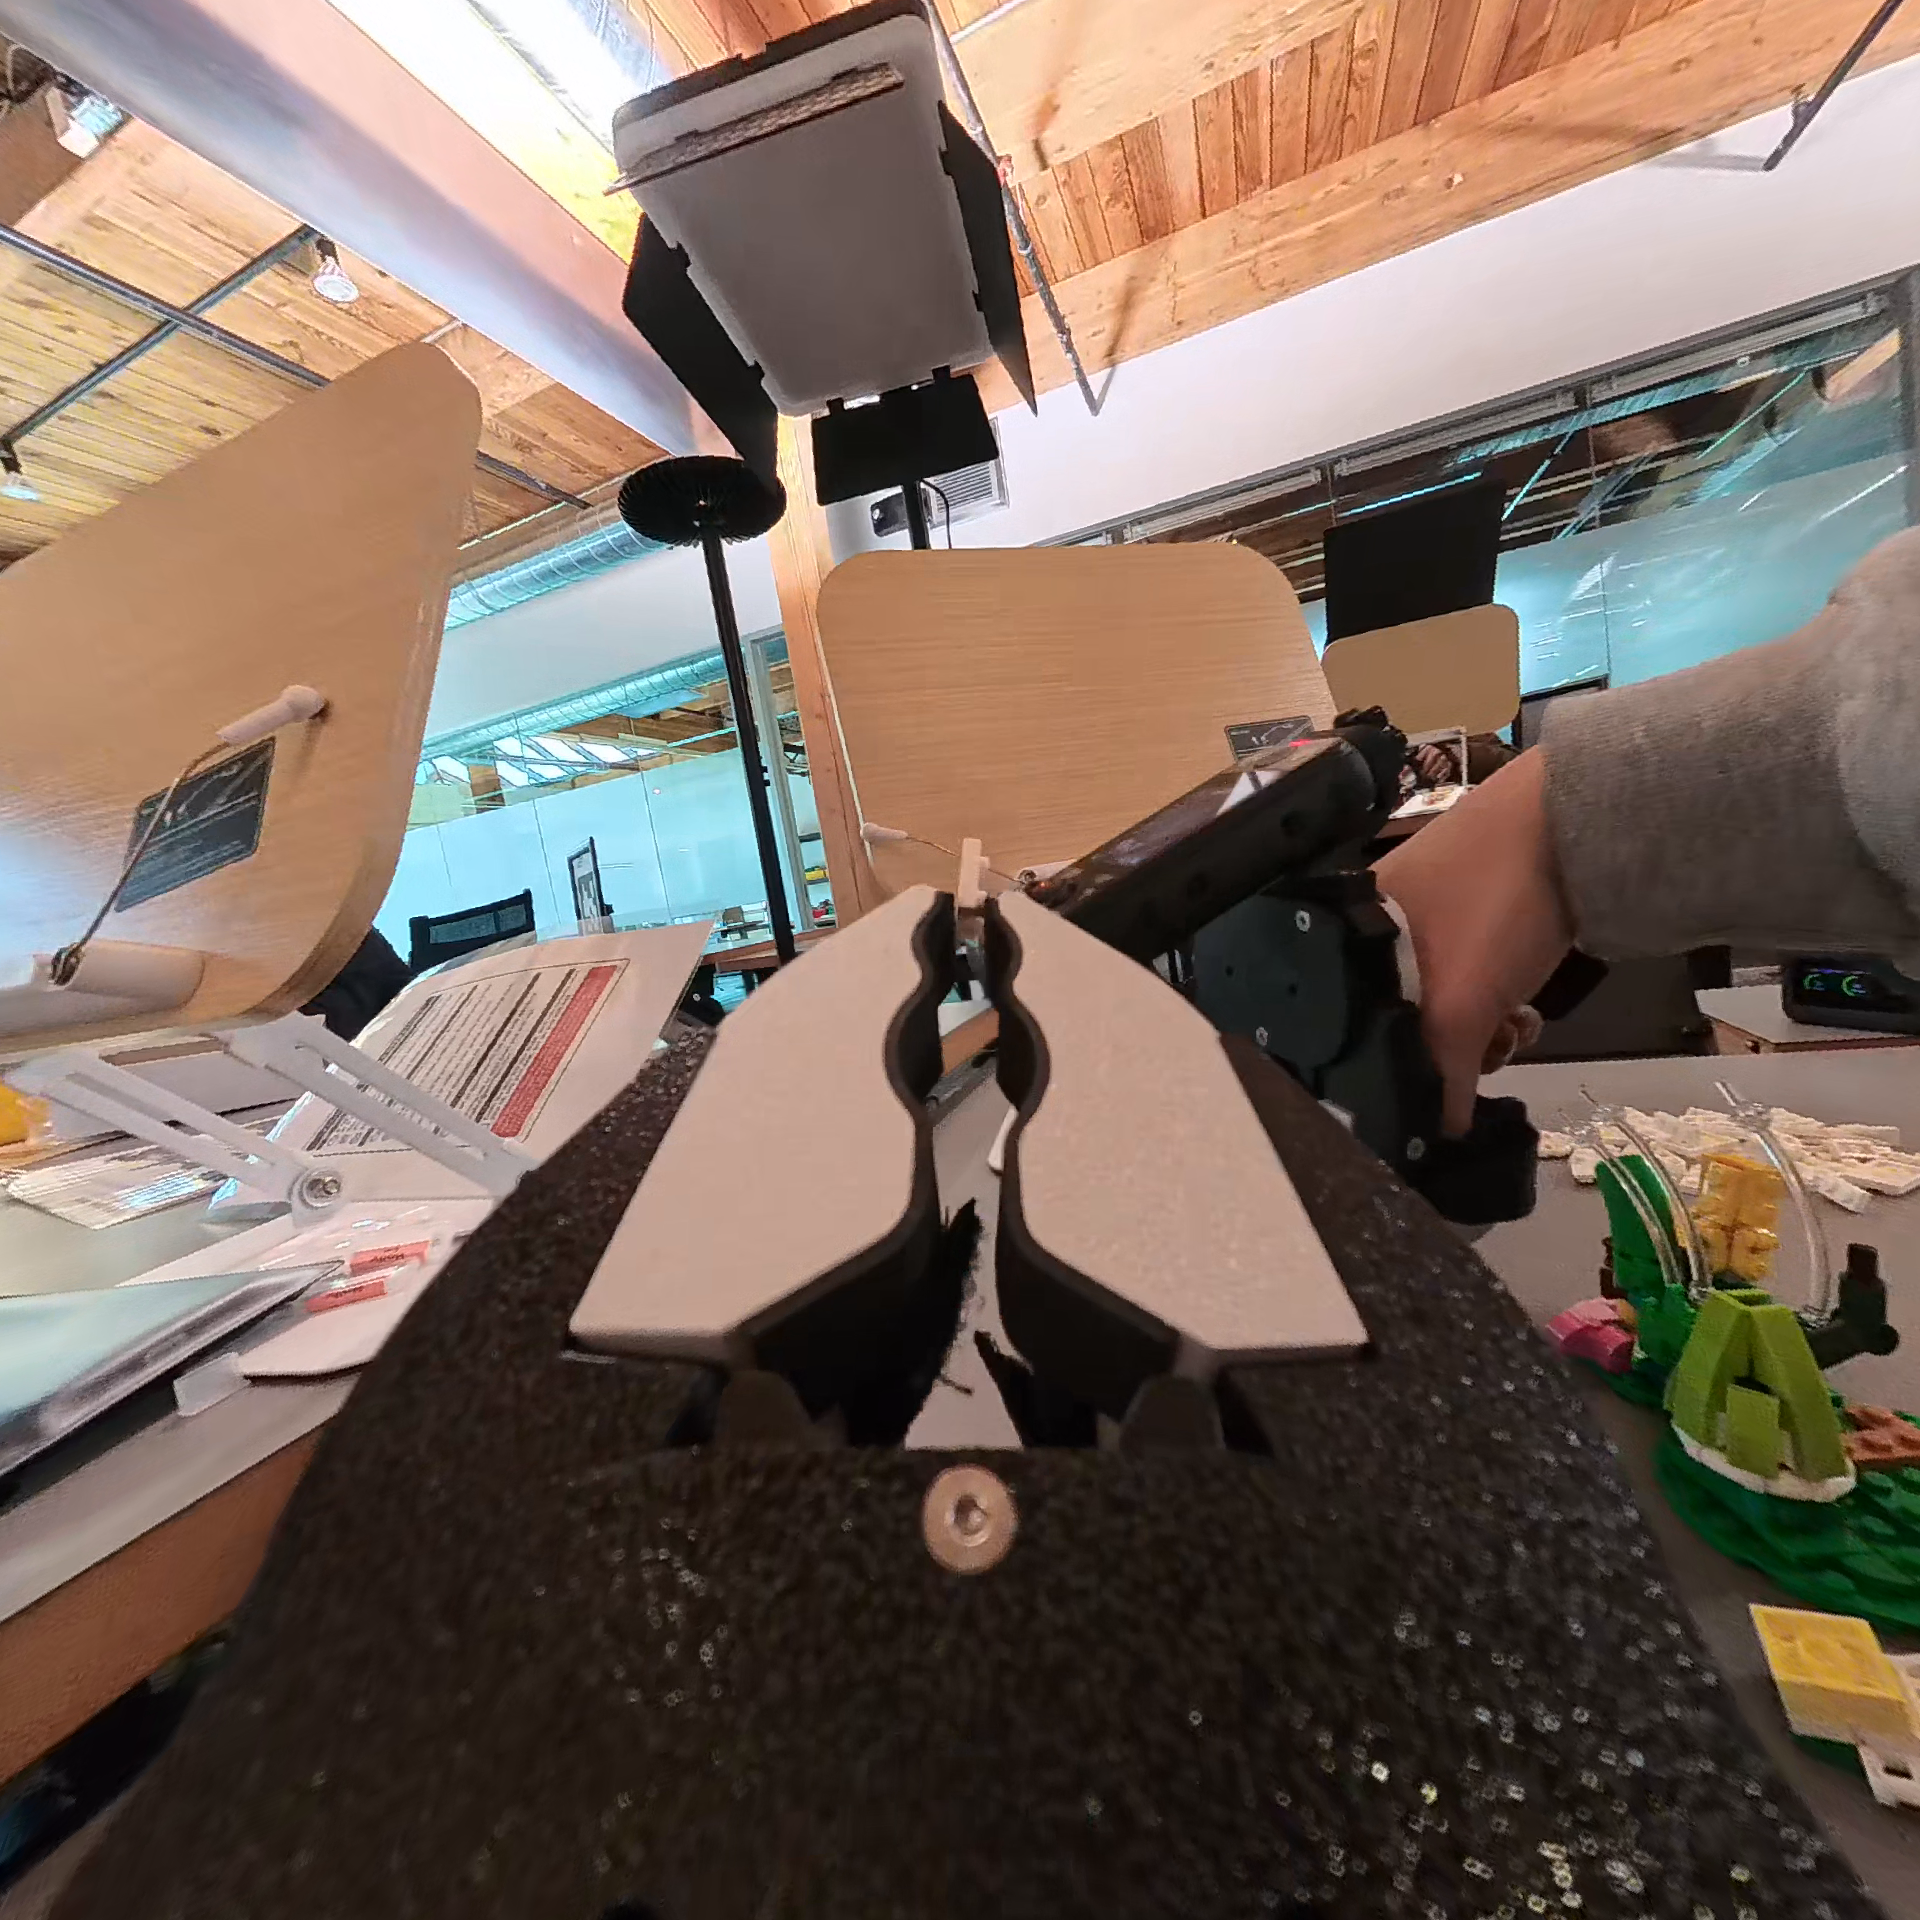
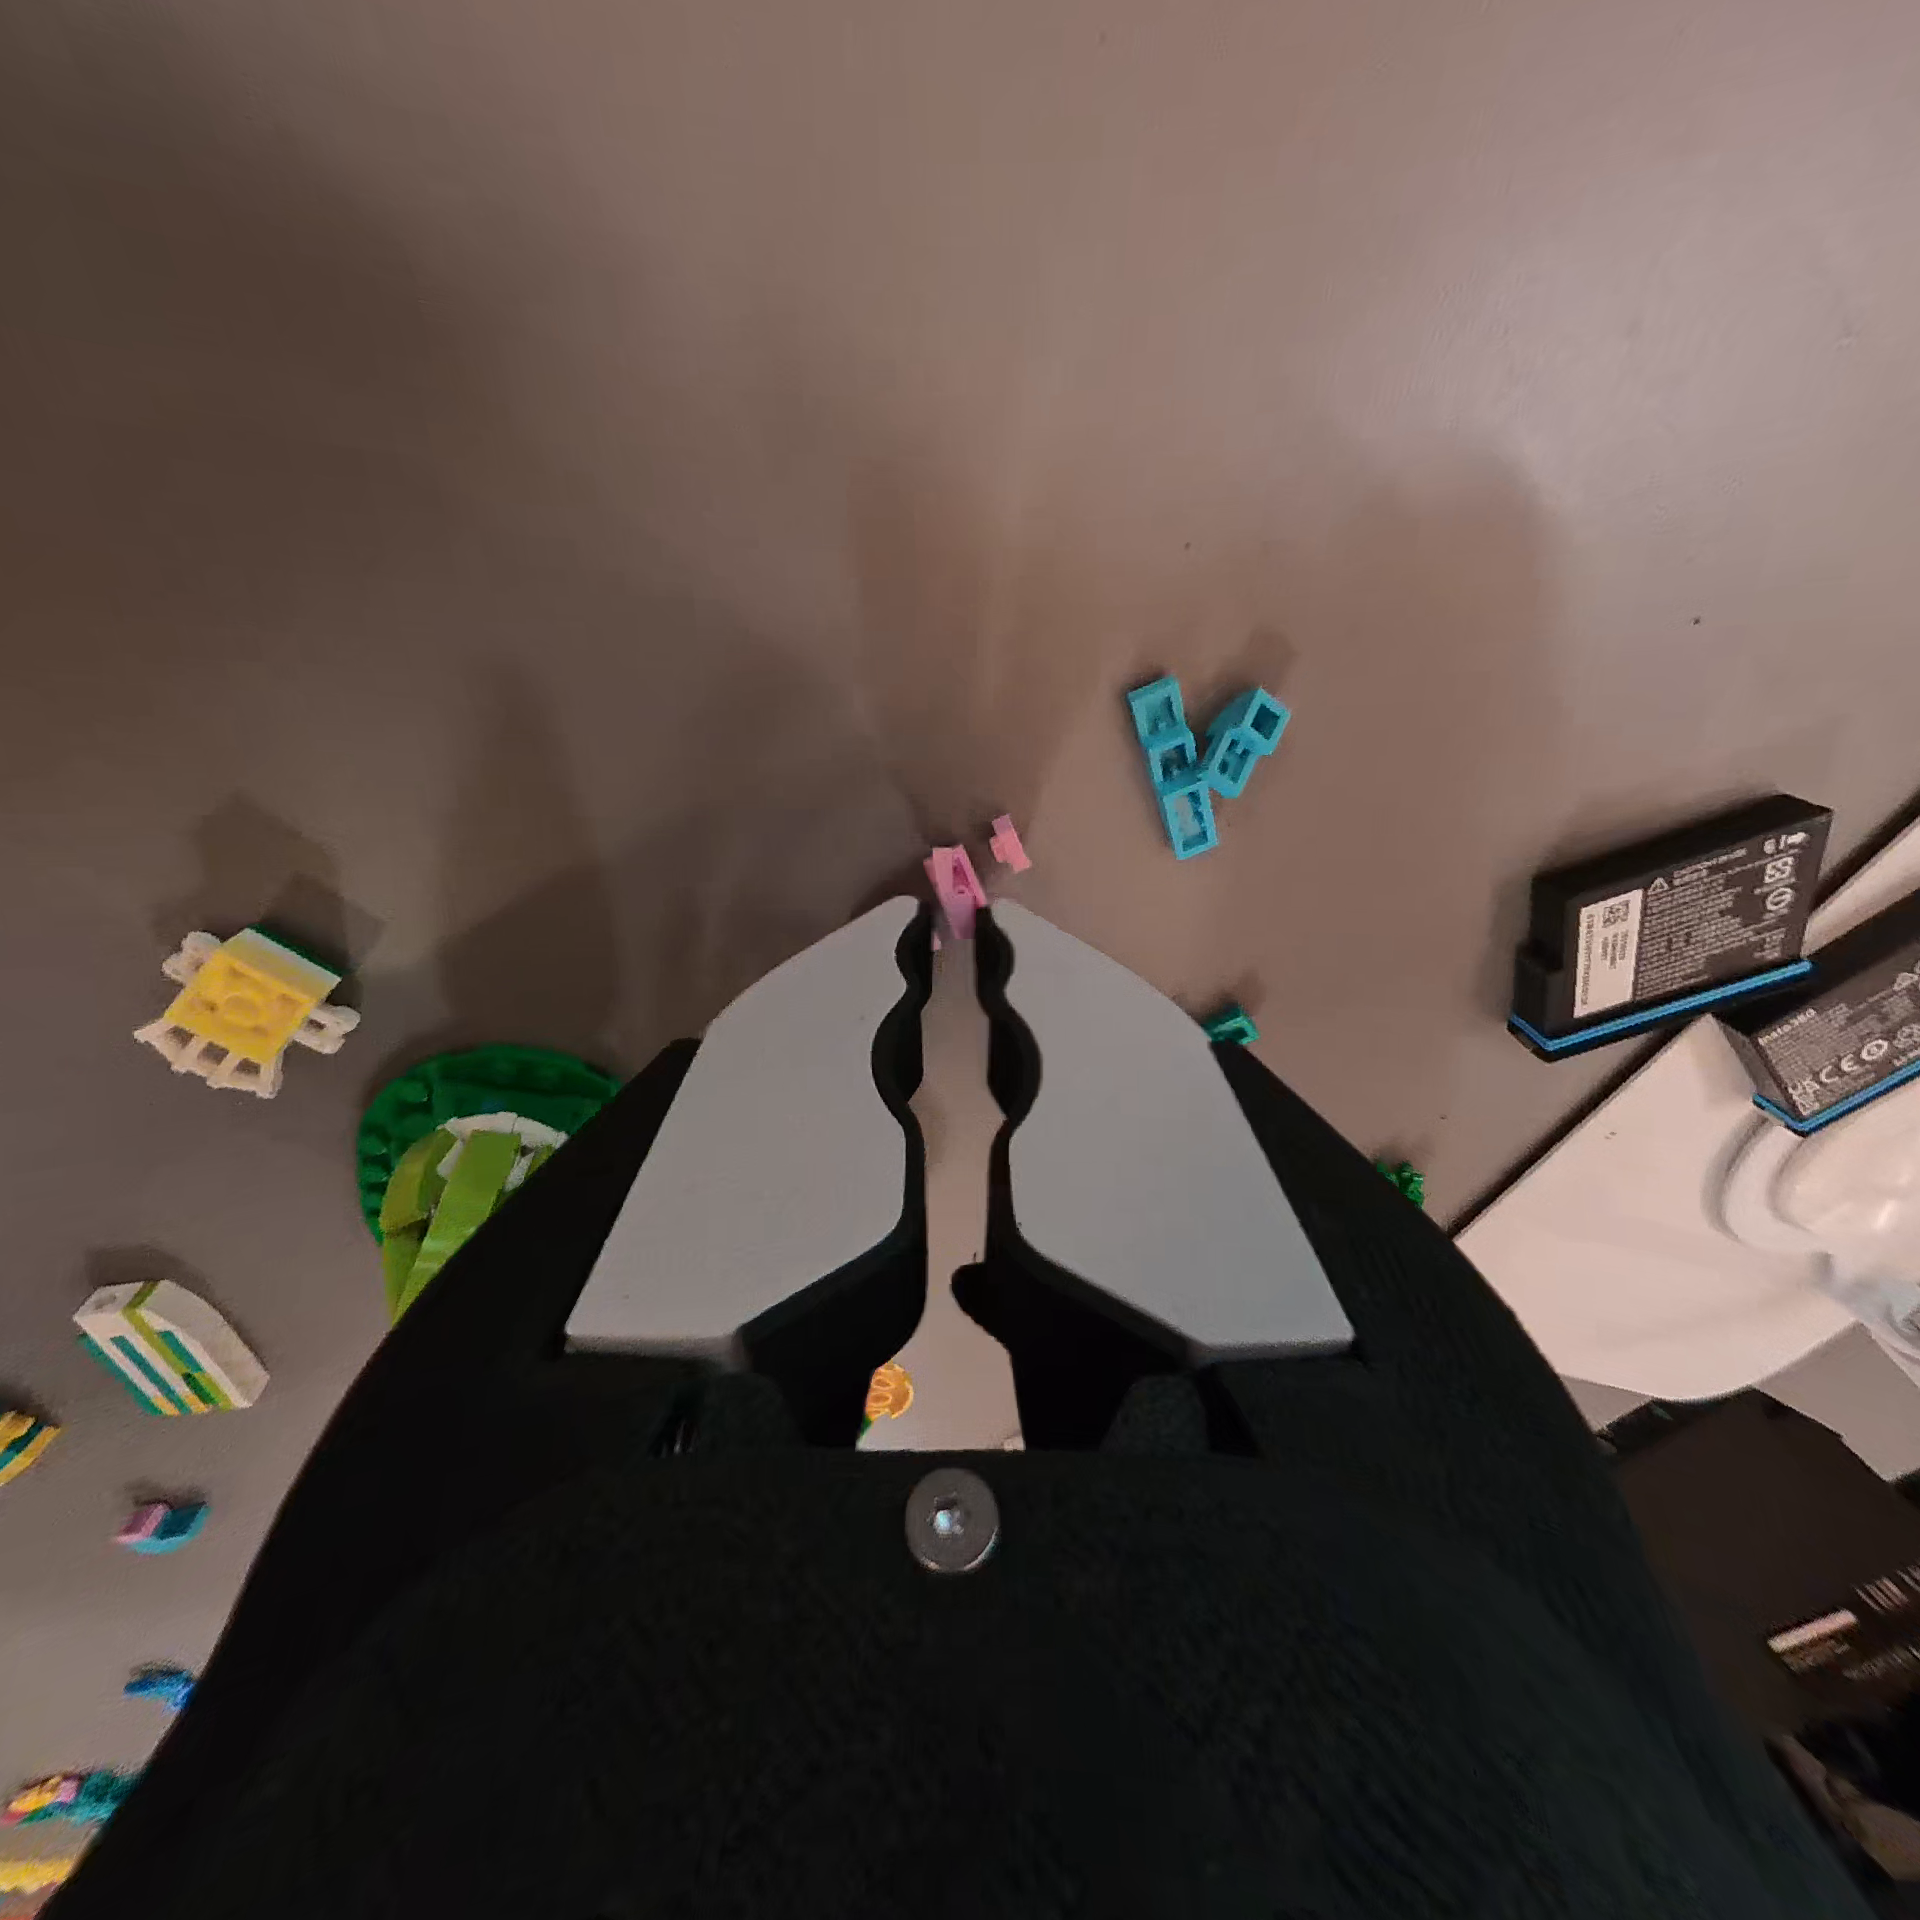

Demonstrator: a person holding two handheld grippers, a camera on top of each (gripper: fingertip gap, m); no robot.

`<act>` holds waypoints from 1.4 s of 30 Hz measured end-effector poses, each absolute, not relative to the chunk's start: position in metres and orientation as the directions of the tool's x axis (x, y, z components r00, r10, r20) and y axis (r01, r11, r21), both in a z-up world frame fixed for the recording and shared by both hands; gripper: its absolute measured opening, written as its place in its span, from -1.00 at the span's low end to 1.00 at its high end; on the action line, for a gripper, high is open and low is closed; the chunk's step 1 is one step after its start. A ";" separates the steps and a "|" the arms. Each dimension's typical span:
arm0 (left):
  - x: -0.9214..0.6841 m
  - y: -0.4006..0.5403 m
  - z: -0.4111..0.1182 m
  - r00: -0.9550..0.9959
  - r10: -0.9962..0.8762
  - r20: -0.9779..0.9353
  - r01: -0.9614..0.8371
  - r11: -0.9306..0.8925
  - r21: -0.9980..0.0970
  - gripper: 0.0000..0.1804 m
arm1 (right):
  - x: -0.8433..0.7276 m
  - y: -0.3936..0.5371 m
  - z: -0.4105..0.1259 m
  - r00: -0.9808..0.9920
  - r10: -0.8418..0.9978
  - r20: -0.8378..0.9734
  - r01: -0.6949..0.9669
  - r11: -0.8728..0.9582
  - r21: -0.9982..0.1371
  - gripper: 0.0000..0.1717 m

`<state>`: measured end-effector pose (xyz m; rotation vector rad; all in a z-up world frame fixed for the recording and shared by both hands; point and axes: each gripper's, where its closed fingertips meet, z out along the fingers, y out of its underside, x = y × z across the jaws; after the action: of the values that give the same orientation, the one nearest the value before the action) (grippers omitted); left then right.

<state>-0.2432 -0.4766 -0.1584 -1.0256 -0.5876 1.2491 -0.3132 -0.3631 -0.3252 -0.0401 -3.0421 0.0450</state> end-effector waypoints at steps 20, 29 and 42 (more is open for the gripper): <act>-0.168 -0.367 -0.169 0.962 0.219 -0.164 -0.228 0.312 -0.922 -0.94 | -0.171 -0.378 -0.163 -0.971 -0.202 0.127 -0.235 0.721 -0.652 -0.78; -0.178 -0.361 -0.174 0.948 0.289 -0.133 -0.225 0.311 -0.924 -0.92 | -0.171 -0.367 -0.176 -0.975 -0.191 0.114 -0.219 0.744 -0.631 -0.97; -0.208 -0.385 -0.170 0.832 0.546 -0.097 -0.306 0.308 -0.901 -1.00 | -0.323 -0.143 -0.294 -0.695 0.632 0.343 0.498 0.767 -0.405 -0.96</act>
<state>-0.2084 -0.3854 -0.1696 -1.1252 -0.2444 0.5707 -0.3230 -0.1433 -0.2938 -0.8512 -2.4929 0.3885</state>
